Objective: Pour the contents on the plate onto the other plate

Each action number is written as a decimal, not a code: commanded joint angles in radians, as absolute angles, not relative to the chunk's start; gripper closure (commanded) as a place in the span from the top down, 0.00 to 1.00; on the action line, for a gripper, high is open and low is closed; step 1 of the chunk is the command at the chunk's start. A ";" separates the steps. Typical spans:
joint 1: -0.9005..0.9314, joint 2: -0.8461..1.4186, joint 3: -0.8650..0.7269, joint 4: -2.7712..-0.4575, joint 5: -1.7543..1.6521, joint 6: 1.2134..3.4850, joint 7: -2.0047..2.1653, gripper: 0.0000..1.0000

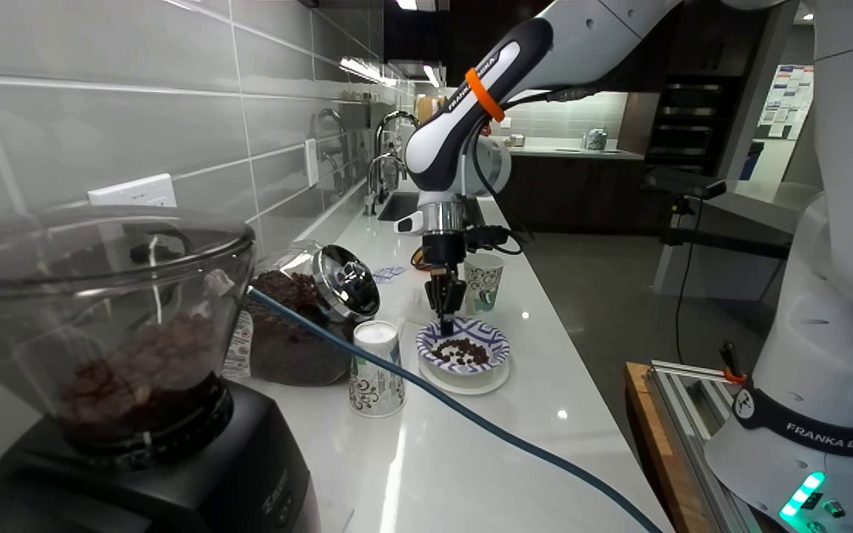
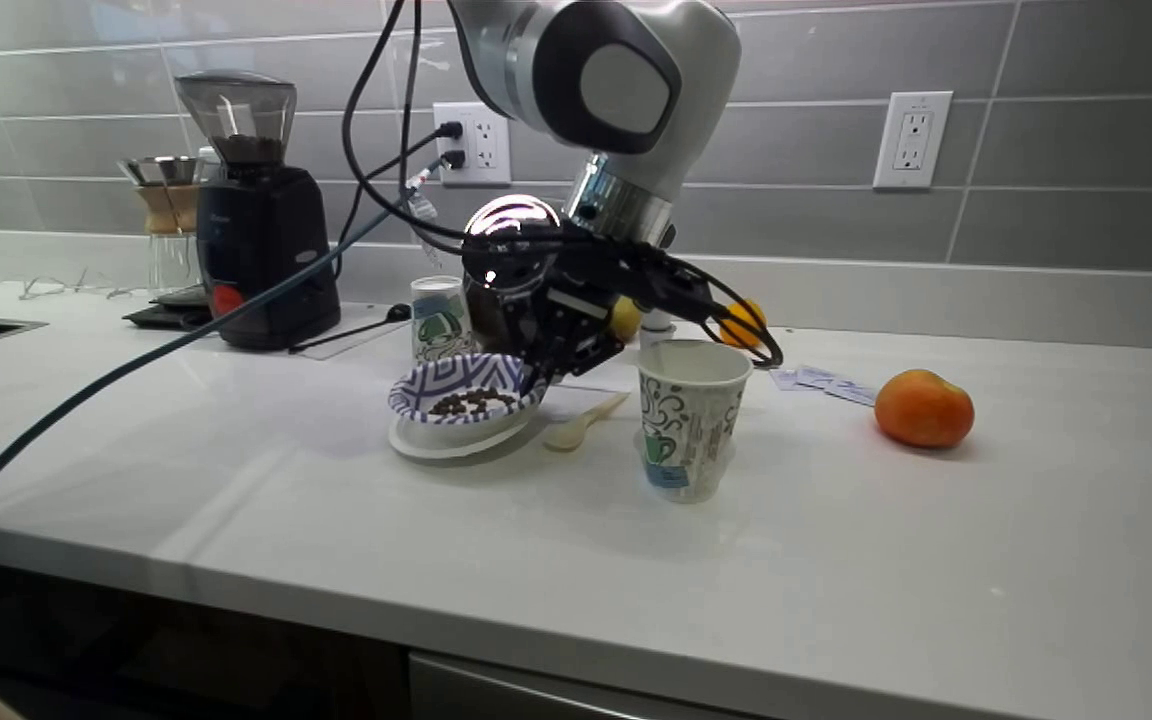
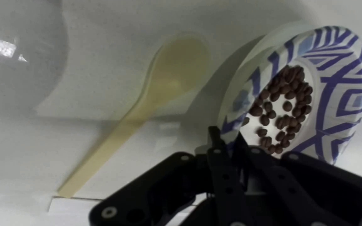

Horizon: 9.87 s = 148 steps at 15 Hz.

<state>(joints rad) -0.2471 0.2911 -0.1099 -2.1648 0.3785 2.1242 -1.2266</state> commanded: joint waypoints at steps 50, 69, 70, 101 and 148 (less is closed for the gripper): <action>-0.242 0.199 -0.092 -2.309 0.418 2.214 -1.047 0.37; -0.257 0.231 -0.096 -2.305 0.453 2.149 -1.051 0.17; -0.257 0.231 -0.096 -2.305 0.453 2.149 -1.051 0.12; -0.197 -0.098 -0.132 -2.430 0.344 2.205 -1.033 0.01; -0.102 -0.261 0.018 -2.599 -0.544 2.465 -0.085 0.01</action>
